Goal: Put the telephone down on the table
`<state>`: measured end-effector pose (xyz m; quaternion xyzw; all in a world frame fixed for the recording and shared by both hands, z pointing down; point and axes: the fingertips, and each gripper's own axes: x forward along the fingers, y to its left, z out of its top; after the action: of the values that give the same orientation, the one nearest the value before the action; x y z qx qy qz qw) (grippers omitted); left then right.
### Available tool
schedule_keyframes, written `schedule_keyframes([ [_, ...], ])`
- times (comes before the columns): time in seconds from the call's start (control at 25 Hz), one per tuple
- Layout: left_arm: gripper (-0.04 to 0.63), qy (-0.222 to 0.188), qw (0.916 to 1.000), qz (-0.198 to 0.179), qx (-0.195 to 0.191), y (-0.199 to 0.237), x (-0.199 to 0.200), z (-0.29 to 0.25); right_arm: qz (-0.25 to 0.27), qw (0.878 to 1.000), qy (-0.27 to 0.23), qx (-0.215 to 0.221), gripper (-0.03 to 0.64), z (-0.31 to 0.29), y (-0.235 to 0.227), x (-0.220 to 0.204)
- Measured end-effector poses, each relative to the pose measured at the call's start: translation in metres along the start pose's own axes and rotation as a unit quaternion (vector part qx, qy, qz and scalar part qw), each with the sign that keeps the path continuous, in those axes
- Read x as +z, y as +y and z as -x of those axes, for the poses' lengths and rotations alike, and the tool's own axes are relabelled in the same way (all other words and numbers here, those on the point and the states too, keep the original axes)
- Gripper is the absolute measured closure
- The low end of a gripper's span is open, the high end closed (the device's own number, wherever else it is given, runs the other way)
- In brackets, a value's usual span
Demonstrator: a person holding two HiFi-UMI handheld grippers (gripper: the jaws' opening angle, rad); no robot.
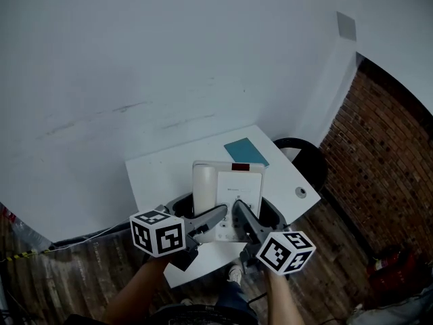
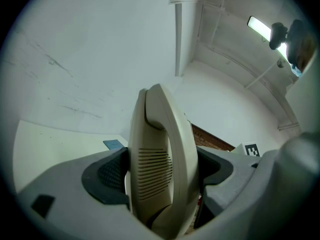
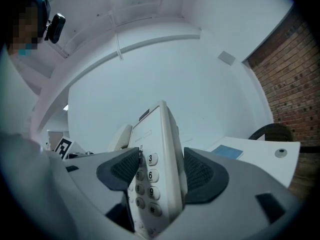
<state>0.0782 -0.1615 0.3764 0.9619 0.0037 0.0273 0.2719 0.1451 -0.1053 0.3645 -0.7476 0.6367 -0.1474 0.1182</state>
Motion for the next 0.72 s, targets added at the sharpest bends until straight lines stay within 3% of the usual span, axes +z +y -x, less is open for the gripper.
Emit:
schedule_keyframes([
  [0.32,0.198,-0.035,0.9951,0.013,0.092,0.051,0.016,-0.054,-0.012,0.995,0.047,0.088,0.339,-0.074,-0.054,0.008],
  [0.72,0.198,-0.087,0.9739,0.032,0.207,0.1,0.041,-0.092,-0.017,0.973,0.111,0.2,0.339,-0.156,-0.088,0.02],
])
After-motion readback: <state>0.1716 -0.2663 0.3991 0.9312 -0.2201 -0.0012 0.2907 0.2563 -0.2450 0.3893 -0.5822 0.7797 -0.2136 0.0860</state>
